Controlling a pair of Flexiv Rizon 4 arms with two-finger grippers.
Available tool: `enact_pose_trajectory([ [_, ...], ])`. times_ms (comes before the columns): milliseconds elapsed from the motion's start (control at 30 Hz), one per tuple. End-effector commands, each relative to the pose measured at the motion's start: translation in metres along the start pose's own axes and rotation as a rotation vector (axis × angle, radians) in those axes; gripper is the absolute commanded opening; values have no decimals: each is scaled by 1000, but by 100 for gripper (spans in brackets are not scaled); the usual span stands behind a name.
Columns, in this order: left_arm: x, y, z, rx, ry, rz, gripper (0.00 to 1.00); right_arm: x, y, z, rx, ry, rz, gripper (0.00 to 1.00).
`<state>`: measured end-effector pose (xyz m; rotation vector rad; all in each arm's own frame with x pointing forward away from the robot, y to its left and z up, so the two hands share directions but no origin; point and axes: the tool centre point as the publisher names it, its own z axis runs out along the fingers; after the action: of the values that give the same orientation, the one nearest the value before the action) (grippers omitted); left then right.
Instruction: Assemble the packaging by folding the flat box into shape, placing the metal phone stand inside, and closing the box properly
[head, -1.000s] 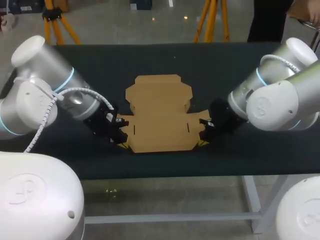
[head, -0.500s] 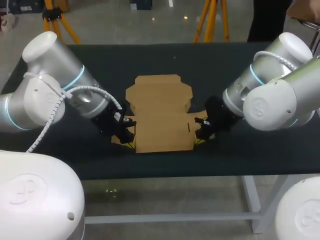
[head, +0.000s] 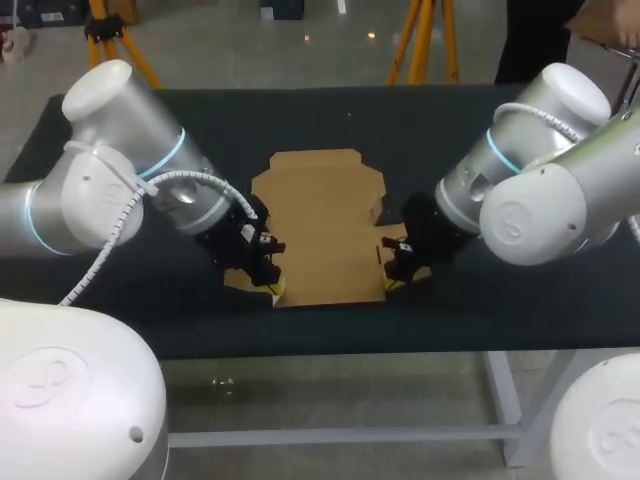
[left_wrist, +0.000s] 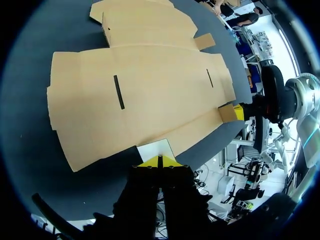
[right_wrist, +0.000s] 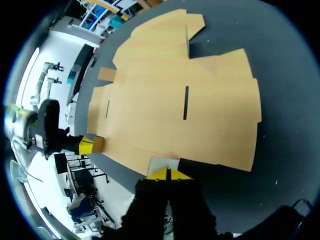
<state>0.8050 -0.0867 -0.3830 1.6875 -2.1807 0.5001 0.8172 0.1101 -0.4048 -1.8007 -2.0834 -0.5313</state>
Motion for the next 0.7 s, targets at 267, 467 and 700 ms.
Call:
enact_pose_trajectory([
  [267, 1, -4, 10, -16, -3, -1, 0, 9, 4, 3, 16, -33, -28, 0],
  [467, -2, -2, 16, -5, 1, -11, 0, 13, 3, 8, 19, -57, -41, 0],
  [700, -3, 0, 22, 1, -12, -18, 0, 12, 1, 14, 30, -71, -34, 0],
])
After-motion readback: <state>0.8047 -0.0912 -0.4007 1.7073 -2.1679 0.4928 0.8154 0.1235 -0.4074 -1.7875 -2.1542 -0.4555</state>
